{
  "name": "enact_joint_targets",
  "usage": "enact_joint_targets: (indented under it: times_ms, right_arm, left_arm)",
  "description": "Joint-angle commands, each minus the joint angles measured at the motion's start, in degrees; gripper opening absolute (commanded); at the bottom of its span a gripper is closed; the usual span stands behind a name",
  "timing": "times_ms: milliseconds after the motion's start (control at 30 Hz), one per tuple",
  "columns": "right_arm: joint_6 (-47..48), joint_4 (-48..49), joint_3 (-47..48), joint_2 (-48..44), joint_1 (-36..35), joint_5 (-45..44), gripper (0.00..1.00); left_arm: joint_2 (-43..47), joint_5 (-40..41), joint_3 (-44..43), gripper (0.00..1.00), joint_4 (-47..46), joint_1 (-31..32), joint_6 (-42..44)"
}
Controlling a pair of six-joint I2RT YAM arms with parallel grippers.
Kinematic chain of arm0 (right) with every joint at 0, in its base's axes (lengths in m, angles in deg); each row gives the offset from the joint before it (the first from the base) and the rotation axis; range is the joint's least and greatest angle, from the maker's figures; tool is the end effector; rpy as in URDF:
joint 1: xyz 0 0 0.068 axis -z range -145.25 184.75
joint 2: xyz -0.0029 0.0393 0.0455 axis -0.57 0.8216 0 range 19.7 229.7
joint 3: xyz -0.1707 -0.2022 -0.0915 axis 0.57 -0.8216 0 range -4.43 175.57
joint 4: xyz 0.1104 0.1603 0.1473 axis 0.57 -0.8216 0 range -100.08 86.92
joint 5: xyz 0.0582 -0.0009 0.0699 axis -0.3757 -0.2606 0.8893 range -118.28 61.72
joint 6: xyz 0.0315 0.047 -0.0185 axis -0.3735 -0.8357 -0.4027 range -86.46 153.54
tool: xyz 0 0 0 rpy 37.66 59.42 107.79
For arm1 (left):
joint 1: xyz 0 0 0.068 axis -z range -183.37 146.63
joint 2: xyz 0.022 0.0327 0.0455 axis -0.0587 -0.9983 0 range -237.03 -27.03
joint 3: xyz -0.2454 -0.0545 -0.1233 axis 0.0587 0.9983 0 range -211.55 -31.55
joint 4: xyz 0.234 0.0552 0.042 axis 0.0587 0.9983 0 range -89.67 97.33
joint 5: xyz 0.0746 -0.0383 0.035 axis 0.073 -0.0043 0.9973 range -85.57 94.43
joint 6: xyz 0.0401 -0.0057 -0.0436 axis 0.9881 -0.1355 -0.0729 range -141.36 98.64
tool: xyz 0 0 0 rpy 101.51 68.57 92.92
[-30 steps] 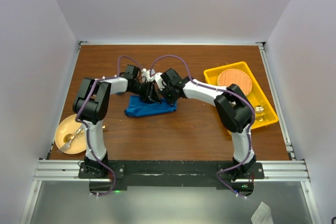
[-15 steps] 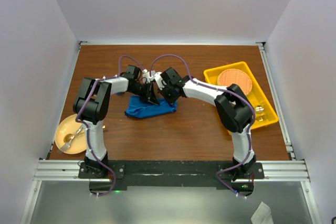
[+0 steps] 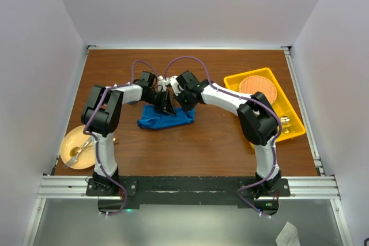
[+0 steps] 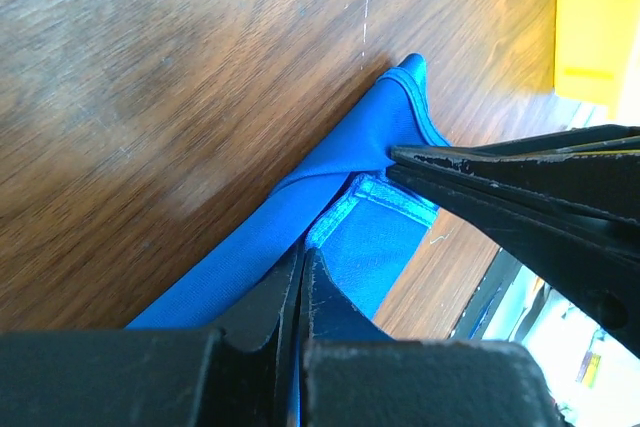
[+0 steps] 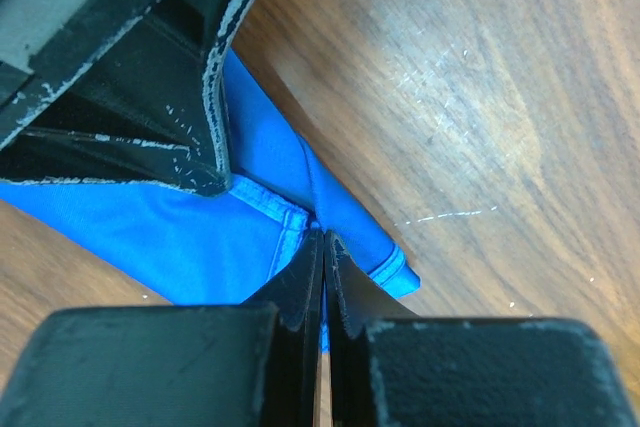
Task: Fold the napkin into a case and place the utensils inside
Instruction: Stuff the top corner of the smaller-rectangle-folded napkin at the center of the board.
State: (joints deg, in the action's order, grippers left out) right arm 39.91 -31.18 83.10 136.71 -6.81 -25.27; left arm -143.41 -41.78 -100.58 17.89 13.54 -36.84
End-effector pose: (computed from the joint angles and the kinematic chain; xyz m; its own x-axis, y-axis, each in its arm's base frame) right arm 0.3224 0.2889 0.1969 -0.5518 -0.6374 -0.5378 -0.7494 0.6619 -0.0155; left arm 0.3567 -0.1411 0.1365 -0.9670 0.1008 -0.2341 0.2449 0.6225 -0.7433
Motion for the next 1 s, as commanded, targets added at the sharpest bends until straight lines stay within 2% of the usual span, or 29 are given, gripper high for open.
enact_joint_targets:
  times_ms: [0,267,733,967]
  right_arm:
    - [-1.10,-1.17,2.47,-2.84,0.08,2.18,0.00]
    - [-1.01,-0.82,1.95,-2.67,-0.01,2.97,0.00]
    - [-1.36,-0.99,3.53,-2.75,0.08,2.00,0.00]
    - [-1.27,-0.99,2.04,-2.58,-0.01,3.23,0.00]
  left_arm:
    - [-0.52,0.95,-2.24,0.00,-0.33,0.14,-1.56]
    - [-0.87,-1.07,-5.58,0.00,-1.30,1.37,-3.85]
    - [-2.98,1.74,-4.44,0.00,0.46,1.99,-2.36]
    - [-2.80,-3.08,-5.14,0.00,-6.30,1.99,-6.39]
